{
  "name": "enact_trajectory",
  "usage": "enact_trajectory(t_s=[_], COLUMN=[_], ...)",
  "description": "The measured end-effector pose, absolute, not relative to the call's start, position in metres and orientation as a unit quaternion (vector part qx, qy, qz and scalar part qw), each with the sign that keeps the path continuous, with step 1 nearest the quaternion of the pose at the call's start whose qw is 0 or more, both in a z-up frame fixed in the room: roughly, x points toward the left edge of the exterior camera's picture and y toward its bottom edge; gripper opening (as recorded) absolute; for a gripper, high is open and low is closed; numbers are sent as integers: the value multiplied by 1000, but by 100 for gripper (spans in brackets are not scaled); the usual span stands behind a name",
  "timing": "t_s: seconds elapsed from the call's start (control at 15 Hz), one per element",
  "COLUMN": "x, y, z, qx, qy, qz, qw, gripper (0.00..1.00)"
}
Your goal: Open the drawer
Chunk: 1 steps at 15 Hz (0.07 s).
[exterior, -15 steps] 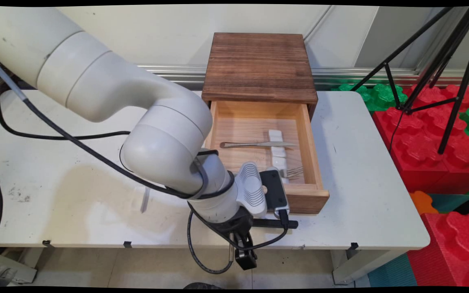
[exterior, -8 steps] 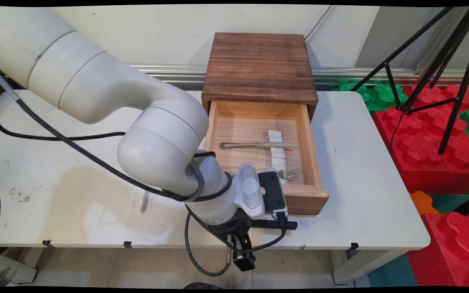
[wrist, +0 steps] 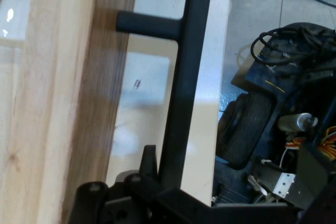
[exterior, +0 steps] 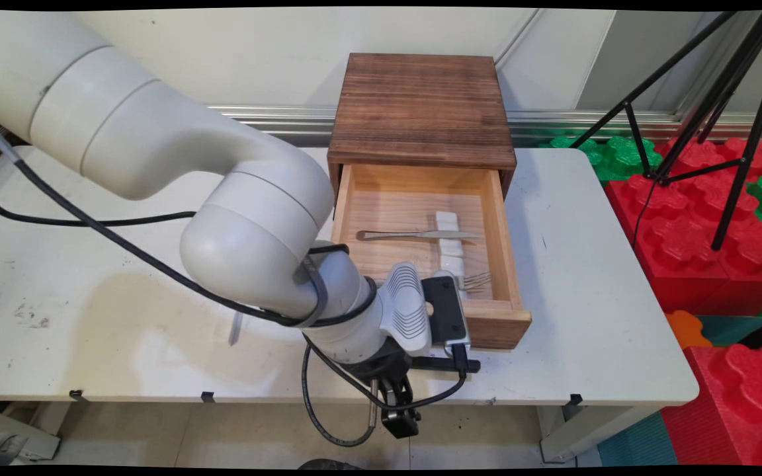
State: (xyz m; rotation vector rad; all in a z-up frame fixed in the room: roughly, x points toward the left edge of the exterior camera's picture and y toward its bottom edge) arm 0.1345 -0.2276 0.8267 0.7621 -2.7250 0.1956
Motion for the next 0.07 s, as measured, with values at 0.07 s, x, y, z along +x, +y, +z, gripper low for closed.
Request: enact_trajectory(t_s=[0.07], x=[135], y=[-228], z=[827], qx=[264], qy=[-950], qz=[70], qw=[153], gripper=[100])
